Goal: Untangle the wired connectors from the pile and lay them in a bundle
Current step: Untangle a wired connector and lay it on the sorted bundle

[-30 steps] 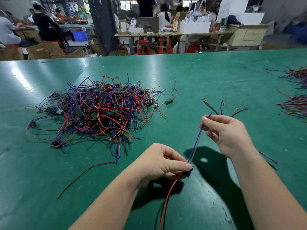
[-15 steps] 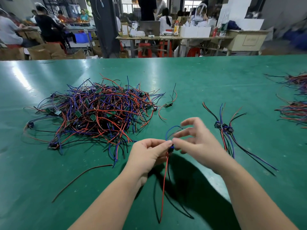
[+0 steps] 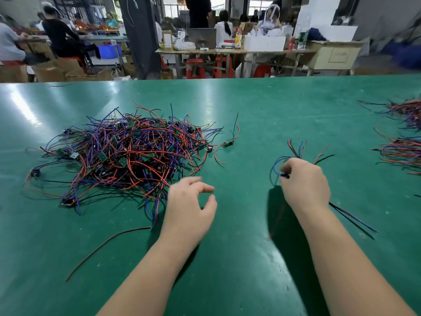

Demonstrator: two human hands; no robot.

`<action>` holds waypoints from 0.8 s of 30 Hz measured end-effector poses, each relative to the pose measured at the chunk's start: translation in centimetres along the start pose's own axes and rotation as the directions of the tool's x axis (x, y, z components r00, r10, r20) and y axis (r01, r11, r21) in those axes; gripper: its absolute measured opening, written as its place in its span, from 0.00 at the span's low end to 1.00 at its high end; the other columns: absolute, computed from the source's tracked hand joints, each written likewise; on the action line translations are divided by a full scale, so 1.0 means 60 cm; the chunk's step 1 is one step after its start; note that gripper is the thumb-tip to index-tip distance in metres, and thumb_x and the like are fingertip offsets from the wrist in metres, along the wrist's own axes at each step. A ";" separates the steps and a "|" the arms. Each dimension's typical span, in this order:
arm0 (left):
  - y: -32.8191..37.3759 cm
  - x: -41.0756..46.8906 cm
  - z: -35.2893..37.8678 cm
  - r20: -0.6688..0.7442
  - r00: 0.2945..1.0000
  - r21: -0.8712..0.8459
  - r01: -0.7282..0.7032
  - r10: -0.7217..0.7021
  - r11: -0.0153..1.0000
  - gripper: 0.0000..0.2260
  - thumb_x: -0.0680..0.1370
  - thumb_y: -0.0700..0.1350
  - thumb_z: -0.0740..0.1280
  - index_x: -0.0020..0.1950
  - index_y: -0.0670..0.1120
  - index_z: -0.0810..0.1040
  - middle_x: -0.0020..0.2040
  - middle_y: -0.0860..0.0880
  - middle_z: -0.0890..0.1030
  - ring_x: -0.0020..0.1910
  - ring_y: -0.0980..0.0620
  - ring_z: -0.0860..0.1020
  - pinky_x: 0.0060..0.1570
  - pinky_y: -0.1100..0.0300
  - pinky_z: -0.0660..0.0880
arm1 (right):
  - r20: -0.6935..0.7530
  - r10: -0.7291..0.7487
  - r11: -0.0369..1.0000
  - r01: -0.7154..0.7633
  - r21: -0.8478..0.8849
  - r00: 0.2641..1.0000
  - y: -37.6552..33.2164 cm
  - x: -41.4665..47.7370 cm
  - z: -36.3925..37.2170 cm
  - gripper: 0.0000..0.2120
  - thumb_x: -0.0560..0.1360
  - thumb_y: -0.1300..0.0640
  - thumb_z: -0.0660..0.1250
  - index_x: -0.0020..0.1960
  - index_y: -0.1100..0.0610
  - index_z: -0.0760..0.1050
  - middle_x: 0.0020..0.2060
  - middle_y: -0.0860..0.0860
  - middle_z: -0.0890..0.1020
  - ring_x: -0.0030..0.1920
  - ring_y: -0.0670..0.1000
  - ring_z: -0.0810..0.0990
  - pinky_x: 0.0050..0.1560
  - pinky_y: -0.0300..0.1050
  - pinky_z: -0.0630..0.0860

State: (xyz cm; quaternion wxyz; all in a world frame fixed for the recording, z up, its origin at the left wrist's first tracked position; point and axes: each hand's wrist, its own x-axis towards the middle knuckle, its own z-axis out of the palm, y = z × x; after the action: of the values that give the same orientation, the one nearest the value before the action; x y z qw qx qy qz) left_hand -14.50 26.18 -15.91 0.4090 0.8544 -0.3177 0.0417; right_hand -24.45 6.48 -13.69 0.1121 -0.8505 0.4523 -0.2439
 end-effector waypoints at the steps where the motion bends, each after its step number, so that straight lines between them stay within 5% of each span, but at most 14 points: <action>1: -0.007 0.002 -0.003 -0.026 0.999 0.136 -0.019 0.023 0.991 0.09 0.73 0.46 0.70 0.53 0.51 0.82 0.64 0.49 0.74 0.63 0.50 0.67 0.62 0.63 0.60 | 0.019 0.072 0.995 -0.071 -0.069 0.997 0.005 0.001 -0.001 0.10 0.71 0.66 0.64 0.47 0.56 0.80 0.45 0.58 0.80 0.42 0.59 0.74 0.40 0.45 0.70; 4: -0.016 0.002 -0.019 -0.124 0.992 0.366 0.038 0.009 0.930 0.15 0.71 0.49 0.70 0.58 0.53 0.79 0.71 0.46 0.65 0.68 0.49 0.56 0.64 0.50 0.56 | 0.088 0.152 0.975 -0.135 -0.176 0.984 0.016 0.007 0.001 0.09 0.71 0.66 0.64 0.47 0.59 0.80 0.41 0.58 0.78 0.39 0.59 0.71 0.39 0.44 0.68; 8: -0.024 0.015 -0.048 -0.330 0.943 0.422 0.113 0.036 0.899 0.15 0.70 0.49 0.71 0.56 0.53 0.79 0.62 0.47 0.74 0.60 0.44 0.64 0.59 0.47 0.58 | 0.064 0.078 0.933 -0.050 -0.357 0.995 0.023 0.005 0.006 0.08 0.76 0.56 0.62 0.42 0.58 0.75 0.40 0.54 0.78 0.45 0.57 0.71 0.46 0.46 0.62; 11: -0.044 0.031 -0.074 -0.348 0.930 0.433 0.274 -0.121 0.858 0.17 0.72 0.54 0.68 0.60 0.53 0.76 0.55 0.47 0.78 0.57 0.42 0.69 0.60 0.46 0.58 | 0.114 0.093 0.914 -0.040 -0.403 0.989 0.021 -0.004 0.006 0.11 0.78 0.50 0.60 0.39 0.54 0.69 0.47 0.53 0.80 0.55 0.57 0.72 0.54 0.49 0.61; 15: -0.068 0.040 -0.082 -0.197 0.923 0.529 0.384 -0.331 0.756 0.19 0.74 0.61 0.63 0.60 0.53 0.76 0.55 0.48 0.79 0.59 0.41 0.70 0.61 0.47 0.58 | 0.211 0.167 0.874 -0.046 -0.483 0.963 0.014 -0.014 0.005 0.17 0.78 0.46 0.58 0.59 0.56 0.71 0.62 0.54 0.72 0.64 0.58 0.66 0.64 0.52 0.59; 19: -0.074 0.044 -0.079 -0.153 0.921 0.556 0.379 -0.358 0.739 0.14 0.75 0.64 0.64 0.51 0.57 0.80 0.45 0.54 0.82 0.57 0.44 0.68 0.52 0.50 0.56 | 0.029 0.077 0.936 -0.063 -0.347 0.997 0.000 -0.026 -0.003 0.15 0.75 0.49 0.63 0.57 0.56 0.72 0.62 0.56 0.70 0.61 0.59 0.67 0.62 0.53 0.59; 24: -0.072 0.044 -0.078 -0.165 0.923 0.552 0.378 -0.347 0.743 0.09 0.76 0.53 0.65 0.39 0.55 0.82 0.33 0.52 0.79 0.52 0.45 0.68 0.50 0.50 0.56 | -0.030 -0.089 0.987 0.084 -0.134 0.996 -0.024 -0.047 -0.004 0.15 0.74 0.53 0.64 0.60 0.51 0.77 0.64 0.54 0.71 0.63 0.56 0.67 0.59 0.50 0.53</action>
State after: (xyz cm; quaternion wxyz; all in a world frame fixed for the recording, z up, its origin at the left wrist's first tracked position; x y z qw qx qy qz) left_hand -9.05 30.23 -14.87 0.1405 0.9812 -0.1075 0.0775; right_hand -24.91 9.62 -13.77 0.0363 -0.8704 0.4321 -0.2333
